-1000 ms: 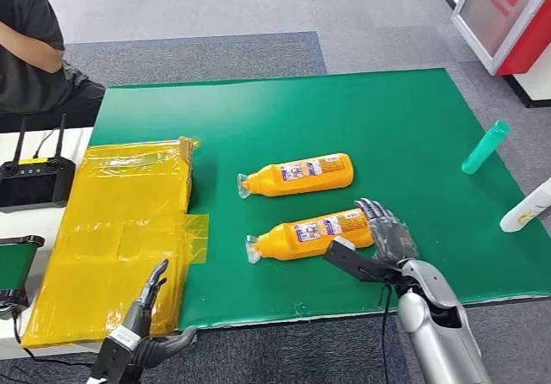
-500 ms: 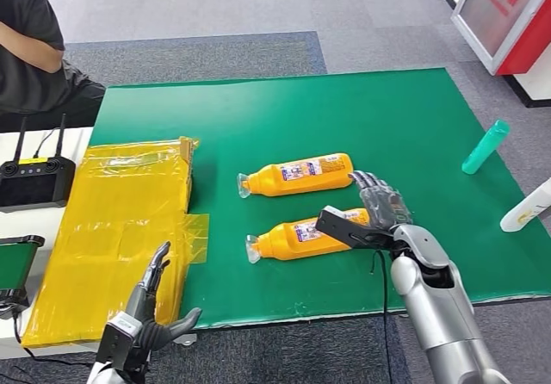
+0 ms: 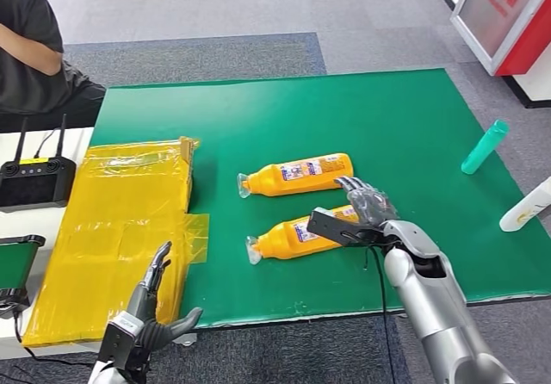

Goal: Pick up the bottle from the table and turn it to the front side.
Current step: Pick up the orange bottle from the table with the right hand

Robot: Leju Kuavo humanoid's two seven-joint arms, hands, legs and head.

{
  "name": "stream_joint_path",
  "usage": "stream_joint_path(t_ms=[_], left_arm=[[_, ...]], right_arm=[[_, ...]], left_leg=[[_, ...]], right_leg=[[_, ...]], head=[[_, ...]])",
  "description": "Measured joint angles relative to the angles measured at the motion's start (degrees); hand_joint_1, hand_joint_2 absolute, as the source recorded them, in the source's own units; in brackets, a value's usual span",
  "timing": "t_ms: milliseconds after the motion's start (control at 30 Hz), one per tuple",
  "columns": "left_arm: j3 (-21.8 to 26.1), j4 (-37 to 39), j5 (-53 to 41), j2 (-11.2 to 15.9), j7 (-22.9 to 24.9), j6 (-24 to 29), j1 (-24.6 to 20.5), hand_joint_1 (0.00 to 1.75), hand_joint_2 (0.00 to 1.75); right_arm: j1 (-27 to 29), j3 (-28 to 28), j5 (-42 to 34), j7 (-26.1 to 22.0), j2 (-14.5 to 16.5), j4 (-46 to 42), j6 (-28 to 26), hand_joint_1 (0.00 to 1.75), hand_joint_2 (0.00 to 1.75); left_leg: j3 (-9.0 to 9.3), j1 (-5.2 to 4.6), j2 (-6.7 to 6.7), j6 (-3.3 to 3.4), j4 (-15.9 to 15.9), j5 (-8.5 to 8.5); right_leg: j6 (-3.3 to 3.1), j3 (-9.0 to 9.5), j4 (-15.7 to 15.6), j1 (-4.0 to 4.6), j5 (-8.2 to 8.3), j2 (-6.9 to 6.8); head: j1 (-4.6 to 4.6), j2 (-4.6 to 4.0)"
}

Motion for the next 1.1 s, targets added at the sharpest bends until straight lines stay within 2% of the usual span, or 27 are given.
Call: stream_joint_path(t_ms=[133, 333, 800, 833, 933, 967, 1100], left_arm=[[-0.37, 0.74, -0.31, 0.62, 0.74, 0.2, 0.08, 0.0, 1.75], [-0.51, 3.14, -1.32, 1.7, 0.36, 0.43, 1.11, 0.0, 1.75], [-0.46, 4.86, -2.37, 2.39, 0.35, -0.48, 1.07, 0.0, 1.75], [-0.45, 4.92, -2.44, 2.42, 0.35, -0.53, 1.05, 0.0, 1.75], [-0.45, 5.11, -2.48, 2.45, 0.35, -0.76, 0.94, 0.0, 1.75], [-0.45, 5.2, -2.49, 2.46, 0.35, -0.84, 0.91, 0.0, 1.75], [-0.45, 5.41, -2.55, 2.46, 0.34, -1.04, 0.86, 0.0, 1.75]], right_arm=[[-0.74, 1.69, -3.59, -1.07, -0.92, 3.58, 2.28, 0.0, 1.75], [-0.95, 3.79, -5.54, -3.87, -1.08, 11.31, -1.77, 0.0, 1.75], [-3.4, 6.27, -8.24, -3.75, -1.51, 15.73, -1.45, 0.03, 1.75], [-3.49, 6.47, -8.35, -3.72, -1.54, 15.93, -1.47, 0.24, 1.75], [-3.68, 6.9, -8.55, -3.7, -1.55, 16.4, -1.5, 1.5, 1.75], [-3.75, 7.04, -8.58, -3.69, -1.55, 16.54, -1.53, 1.72, 1.75], [-3.78, 7.45, -8.63, -3.7, -1.63, 16.77, -2.23, 1.75, 1.75]], left_leg=[[-0.02, 0.0, -0.01, 0.02, 0.0, 0.02], [0.04, 0.01, 0.01, 0.0, 0.0, -0.02], [0.55, 0.02, 0.01, 0.0, 0.0, -0.07], [0.58, 0.02, 0.01, -0.01, 0.0, -0.08], [0.65, 0.02, 0.01, -0.02, 0.0, -0.09], [0.67, 0.02, 0.02, -0.02, 0.0, -0.09], [0.77, 0.02, 0.02, -0.04, 0.0, -0.1]], right_leg=[[0.02, 0.01, 0.0, 0.0, 0.02, 0.0], [0.0, 0.01, -0.01, 0.0, 0.0, 0.02], [-0.01, 0.17, -0.04, 0.01, -0.04, 0.03], [-0.01, 0.19, -0.04, 0.01, -0.04, 0.03], [-0.02, 0.25, -0.04, 0.01, -0.04, 0.03], [-0.02, 0.26, -0.04, 0.01, -0.04, 0.04], [-0.02, 0.33, -0.04, 0.01, -0.05, 0.06]], head=[[0.01, 0.0], [0.01, 0.0], [-0.01, 0.0], [-0.01, 0.0], [-0.01, 0.0], [-0.01, 0.0], [-0.01, 0.0]])
